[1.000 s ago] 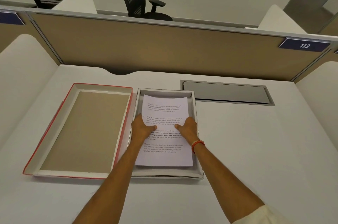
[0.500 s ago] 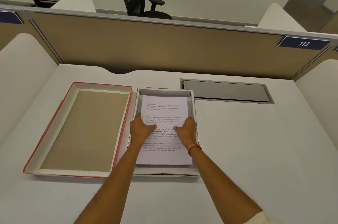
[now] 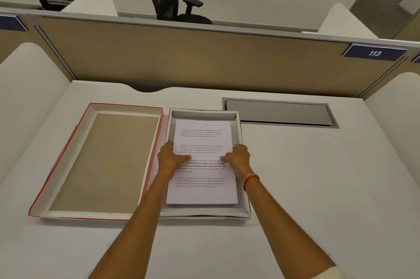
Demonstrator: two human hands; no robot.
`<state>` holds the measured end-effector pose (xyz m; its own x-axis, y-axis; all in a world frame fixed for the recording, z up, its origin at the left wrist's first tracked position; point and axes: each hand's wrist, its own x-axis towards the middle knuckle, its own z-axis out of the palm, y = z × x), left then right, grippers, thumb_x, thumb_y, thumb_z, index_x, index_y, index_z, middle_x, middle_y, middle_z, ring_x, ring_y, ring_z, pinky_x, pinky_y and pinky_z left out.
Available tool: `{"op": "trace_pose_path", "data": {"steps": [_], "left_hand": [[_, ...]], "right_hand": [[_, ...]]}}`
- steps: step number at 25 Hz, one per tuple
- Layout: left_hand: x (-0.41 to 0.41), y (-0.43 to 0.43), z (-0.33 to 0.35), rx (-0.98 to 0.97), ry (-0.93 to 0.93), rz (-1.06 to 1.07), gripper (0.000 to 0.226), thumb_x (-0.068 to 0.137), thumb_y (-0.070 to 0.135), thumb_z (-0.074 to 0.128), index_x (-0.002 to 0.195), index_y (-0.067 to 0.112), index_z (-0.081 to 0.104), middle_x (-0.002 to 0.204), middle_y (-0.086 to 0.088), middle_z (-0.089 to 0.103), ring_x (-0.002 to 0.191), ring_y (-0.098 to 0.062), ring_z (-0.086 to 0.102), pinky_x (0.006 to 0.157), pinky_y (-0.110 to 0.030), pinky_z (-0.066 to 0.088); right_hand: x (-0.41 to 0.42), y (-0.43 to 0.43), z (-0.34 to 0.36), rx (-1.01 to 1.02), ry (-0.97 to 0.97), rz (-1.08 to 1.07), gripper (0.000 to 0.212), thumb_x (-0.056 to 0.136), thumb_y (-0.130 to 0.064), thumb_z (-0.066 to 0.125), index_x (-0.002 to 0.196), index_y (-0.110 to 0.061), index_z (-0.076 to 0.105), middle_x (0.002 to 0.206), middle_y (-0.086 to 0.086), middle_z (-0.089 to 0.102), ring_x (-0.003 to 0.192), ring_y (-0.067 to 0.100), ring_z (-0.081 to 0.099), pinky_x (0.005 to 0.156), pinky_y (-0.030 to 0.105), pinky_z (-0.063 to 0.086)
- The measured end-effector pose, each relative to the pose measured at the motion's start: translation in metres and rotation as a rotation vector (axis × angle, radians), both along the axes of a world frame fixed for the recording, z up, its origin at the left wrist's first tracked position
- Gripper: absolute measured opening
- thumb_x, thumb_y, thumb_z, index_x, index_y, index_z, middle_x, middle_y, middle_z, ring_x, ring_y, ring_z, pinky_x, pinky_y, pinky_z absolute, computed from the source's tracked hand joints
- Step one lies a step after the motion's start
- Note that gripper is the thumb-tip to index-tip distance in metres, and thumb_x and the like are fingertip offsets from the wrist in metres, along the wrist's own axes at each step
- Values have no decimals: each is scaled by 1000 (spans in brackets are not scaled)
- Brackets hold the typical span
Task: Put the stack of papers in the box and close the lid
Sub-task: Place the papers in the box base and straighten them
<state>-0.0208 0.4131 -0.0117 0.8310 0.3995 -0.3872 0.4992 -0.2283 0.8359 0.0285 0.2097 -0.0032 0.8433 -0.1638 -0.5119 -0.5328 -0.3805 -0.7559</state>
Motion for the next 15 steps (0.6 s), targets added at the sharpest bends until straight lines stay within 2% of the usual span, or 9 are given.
{"op": "trace_pose_path", "data": {"steps": [3, 5, 8, 10, 12, 13, 15], "left_hand": [[0, 0, 4, -26, 14, 5, 60, 63, 4, 90, 112, 0, 57, 122, -17, 68, 107, -35, 68, 91, -53, 57], [-1, -2, 5, -9, 18, 0, 62, 61, 5, 91, 113, 1, 56, 122, -16, 68, 107, -34, 67, 91, -52, 58], [-2, -4, 5, -1, 21, 0, 65, 60, 5, 92, 114, 2, 56, 122, -16, 68, 108, -34, 66, 92, -50, 58], [-3, -3, 6, -10, 31, -4, 67, 60, 5, 92, 115, 3, 56, 123, -16, 67, 109, -34, 66, 93, -50, 57], [-4, -2, 10, -5, 53, -29, 67, 60, 6, 92, 116, 2, 55, 124, -16, 67, 110, -34, 66, 94, -50, 56], [-5, -2, 14, 11, 66, -45, 66, 61, 6, 91, 116, 1, 54, 125, -17, 66, 111, -35, 66, 94, -50, 56], [-6, -2, 22, 68, 61, -88, 65, 65, 6, 89, 118, 1, 54, 127, -17, 65, 114, -35, 64, 96, -49, 55]], "right_hand": [[1, 0, 3, 0, 30, 5, 33, 72, 8, 76, 80, -7, 48, 95, 11, 58, 87, 26, 61, 48, 18, 43], [1, 0, 3, -3, 35, 11, 33, 72, 8, 76, 90, -3, 50, 96, 11, 58, 85, 25, 61, 45, 17, 41], [-1, 1, 3, -10, 27, 16, 32, 72, 9, 75, 89, -4, 51, 96, 10, 58, 80, 21, 57, 45, 16, 41], [-1, 1, 2, -8, 19, 10, 33, 72, 10, 75, 85, -7, 49, 98, 11, 59, 84, 23, 58, 56, 21, 50], [-2, 0, 2, -17, 15, 27, 34, 73, 9, 75, 90, -5, 49, 103, 13, 62, 91, 27, 62, 71, 27, 54], [-3, -1, 2, -24, 15, 45, 35, 74, 9, 75, 93, -4, 49, 104, 13, 62, 94, 28, 63, 74, 28, 54], [-3, -3, 4, -38, 10, 85, 33, 76, 7, 73, 92, -5, 47, 99, 11, 59, 92, 27, 62, 70, 28, 53]]}}
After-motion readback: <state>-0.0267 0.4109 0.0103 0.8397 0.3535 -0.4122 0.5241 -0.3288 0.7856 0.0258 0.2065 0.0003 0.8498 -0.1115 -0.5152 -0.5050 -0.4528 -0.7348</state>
